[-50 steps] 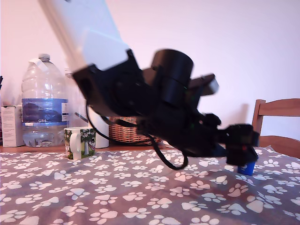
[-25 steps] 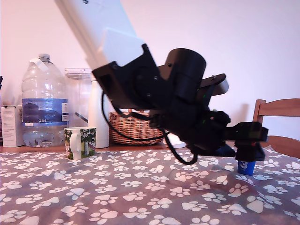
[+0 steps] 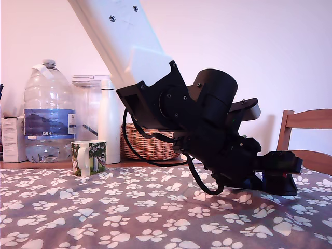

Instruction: Pick up the coffee capsules from the table one by one and drop them inside the nearest coffee cup

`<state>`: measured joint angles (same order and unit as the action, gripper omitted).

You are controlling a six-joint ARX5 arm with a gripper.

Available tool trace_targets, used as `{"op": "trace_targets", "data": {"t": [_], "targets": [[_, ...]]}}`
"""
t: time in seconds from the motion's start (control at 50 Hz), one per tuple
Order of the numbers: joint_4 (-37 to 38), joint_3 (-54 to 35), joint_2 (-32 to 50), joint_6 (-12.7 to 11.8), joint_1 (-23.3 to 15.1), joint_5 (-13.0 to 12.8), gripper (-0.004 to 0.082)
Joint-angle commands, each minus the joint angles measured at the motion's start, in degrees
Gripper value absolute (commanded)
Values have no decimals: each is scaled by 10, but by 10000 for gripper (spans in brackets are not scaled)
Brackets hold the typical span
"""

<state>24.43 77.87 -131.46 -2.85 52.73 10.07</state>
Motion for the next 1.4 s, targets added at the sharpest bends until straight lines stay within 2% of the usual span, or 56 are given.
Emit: {"op": "trace_targets", "data": {"t": [0.0,0.2,0.56,1.16,1.38], "targets": [[4,2,-14,-3,2,0,428],[6,2,-14,-2,2,0,275],[21,2,-14,-2,0,0,87],[24,-1,19,0,0,0,84],[45,-37,53,3,-2,-5,84]]}}
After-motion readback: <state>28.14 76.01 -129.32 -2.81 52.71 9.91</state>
